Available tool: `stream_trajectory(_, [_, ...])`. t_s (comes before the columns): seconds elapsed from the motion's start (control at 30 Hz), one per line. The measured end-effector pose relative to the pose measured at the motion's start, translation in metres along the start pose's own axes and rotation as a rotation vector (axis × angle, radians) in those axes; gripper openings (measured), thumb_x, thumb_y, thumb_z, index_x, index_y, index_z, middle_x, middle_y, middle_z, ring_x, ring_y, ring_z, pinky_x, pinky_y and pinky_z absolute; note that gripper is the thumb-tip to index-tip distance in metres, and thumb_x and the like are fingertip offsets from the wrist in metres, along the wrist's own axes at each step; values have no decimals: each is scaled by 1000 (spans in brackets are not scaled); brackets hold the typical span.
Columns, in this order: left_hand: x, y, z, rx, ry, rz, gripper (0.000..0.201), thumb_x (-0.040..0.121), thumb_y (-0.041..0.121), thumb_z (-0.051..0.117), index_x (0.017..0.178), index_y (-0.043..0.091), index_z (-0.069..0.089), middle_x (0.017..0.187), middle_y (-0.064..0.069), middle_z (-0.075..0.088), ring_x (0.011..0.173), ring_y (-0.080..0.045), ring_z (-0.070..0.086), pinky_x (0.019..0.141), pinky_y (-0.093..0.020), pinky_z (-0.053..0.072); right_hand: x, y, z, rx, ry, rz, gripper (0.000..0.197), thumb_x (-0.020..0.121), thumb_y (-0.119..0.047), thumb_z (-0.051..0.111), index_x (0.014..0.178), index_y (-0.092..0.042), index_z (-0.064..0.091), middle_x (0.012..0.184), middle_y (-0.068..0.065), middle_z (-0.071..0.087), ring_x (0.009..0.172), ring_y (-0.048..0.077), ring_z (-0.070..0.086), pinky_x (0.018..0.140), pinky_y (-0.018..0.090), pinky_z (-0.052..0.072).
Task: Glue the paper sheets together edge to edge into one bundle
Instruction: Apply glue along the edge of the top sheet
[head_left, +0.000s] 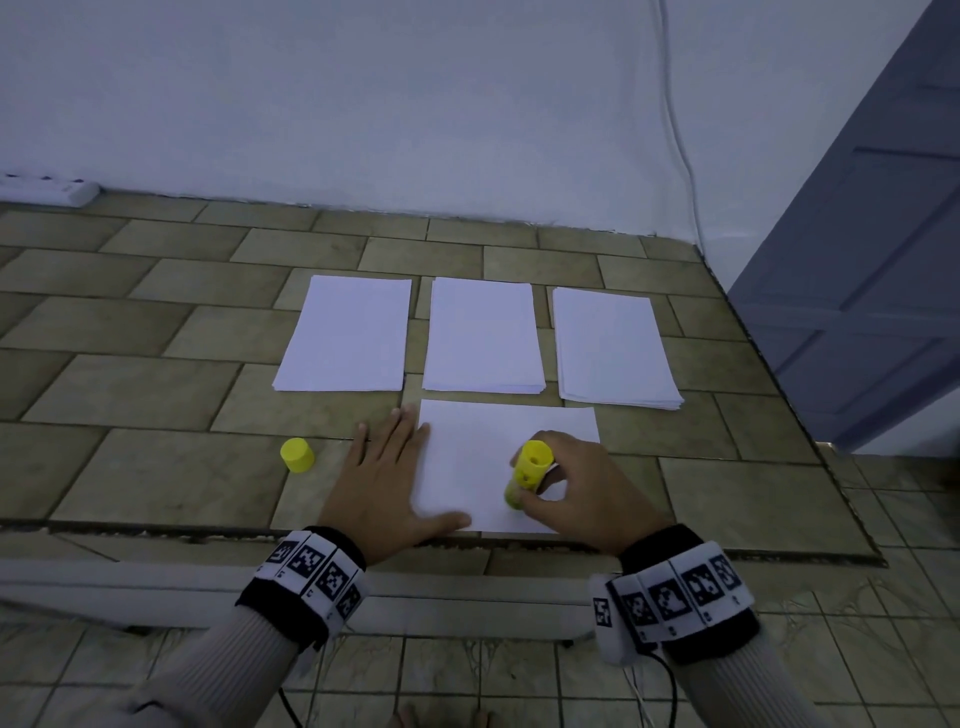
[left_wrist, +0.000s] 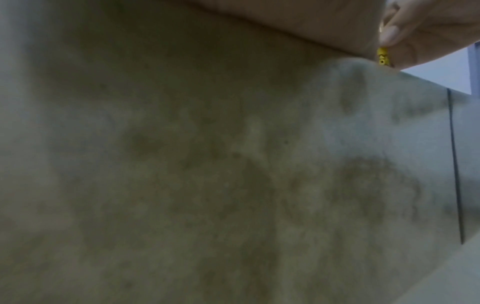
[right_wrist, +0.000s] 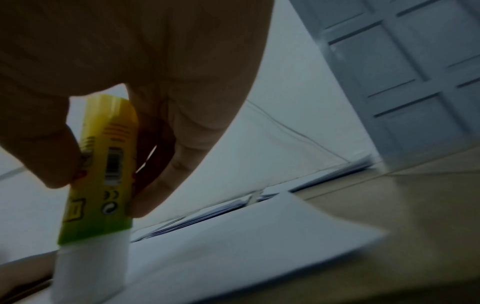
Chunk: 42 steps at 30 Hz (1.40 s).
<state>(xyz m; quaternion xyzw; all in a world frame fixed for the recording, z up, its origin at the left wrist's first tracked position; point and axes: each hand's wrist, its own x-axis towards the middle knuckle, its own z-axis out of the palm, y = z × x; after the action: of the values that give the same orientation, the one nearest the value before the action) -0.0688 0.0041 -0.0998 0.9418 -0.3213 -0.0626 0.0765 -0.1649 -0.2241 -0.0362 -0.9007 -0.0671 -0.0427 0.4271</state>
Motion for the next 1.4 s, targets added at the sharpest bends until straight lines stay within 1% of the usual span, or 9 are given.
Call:
stream_trajectory(0.2, [0, 0, 0, 22, -16, -7, 137, 52, 102, -1, 155, 13, 9, 163, -5, -1, 149, -16, -10, 121, -48, -5, -26, 22, -34, -9, 95, 81, 18, 73, -32, 66, 83, -16, 65, 80, -9, 66, 71, 9, 64, 65, 20, 53])
stream_trajectory(0.4, [0, 1, 1, 18, -11, -1, 138, 53, 102, -3, 155, 9, 11, 163, -6, 0, 150, -17, -7, 121, -49, -5, -39, 34, -51, -75, 158, 151, 22, 65, -41, 57, 80, -26, 63, 80, -6, 67, 75, 7, 62, 66, 23, 51])
stream_trajectory(0.53, [1, 0, -1, 41, -38, -6, 140, 51, 102, -6, 155, 9, 4, 163, -6, -6, 149, -17, -12, 120, -49, -6, -29, 23, -49, 19, 178, 156, 13, 72, -24, 71, 83, -24, 64, 79, -4, 68, 72, 7, 64, 67, 25, 53])
stream_trajectory(0.6, [1, 1, -1, 38, -45, -6, 140, 51, 102, -5, 155, 9, 4, 163, -6, -7, 149, -17, -13, 120, -48, -7, -18, 12, -40, 59, 163, 79, 13, 74, -26, 71, 85, -22, 65, 81, -6, 69, 72, 9, 66, 67, 24, 54])
stream_trajectory(0.83, [1, 2, -3, 1, -50, -6, 143, 50, 105, 2, 155, 8, 0, 162, -5, -11, 149, -17, -13, 120, -48, -6, 31, -24, 20, 72, -50, -65, 20, 82, -14, 74, 97, -6, 65, 97, 4, 65, 85, 11, 64, 75, 31, 56])
stream_trajectory(1.07, [2, 0, 5, 8, 34, 74, 130, 64, 99, 2, 148, 5, 37, 159, -14, 20, 149, -29, 13, 118, -58, 11, 52, -40, 46, -61, -224, -107, 27, 80, -17, 73, 102, -9, 60, 100, 8, 62, 88, 22, 59, 80, 42, 53])
stream_trajectory(1.23, [2, 0, 3, -2, 15, 42, 134, 56, 103, 8, 156, 14, 14, 163, -4, 2, 147, -14, -12, 120, -48, -5, 67, -37, 42, -116, -284, -102, 20, 81, -16, 72, 96, -9, 60, 95, 6, 61, 86, 20, 59, 80, 39, 52])
stream_trajectory(1.33, [1, 1, -2, 4, 1, 22, 131, 57, 103, 14, 156, 16, 4, 163, -1, -2, 148, -13, -13, 120, -45, -9, 80, -36, 35, -114, -280, -93, 16, 82, -13, 71, 91, -12, 58, 91, 1, 60, 84, 17, 59, 79, 36, 52])
stream_trajectory(1.4, [0, 1, -3, -9, -18, 0, 137, 54, 104, 12, 156, 13, -2, 163, -1, -6, 148, -12, -14, 120, -45, -10, 93, -31, 31, -151, -251, -67, 16, 82, -13, 71, 91, -6, 60, 92, 8, 63, 85, 22, 60, 79, 40, 52])
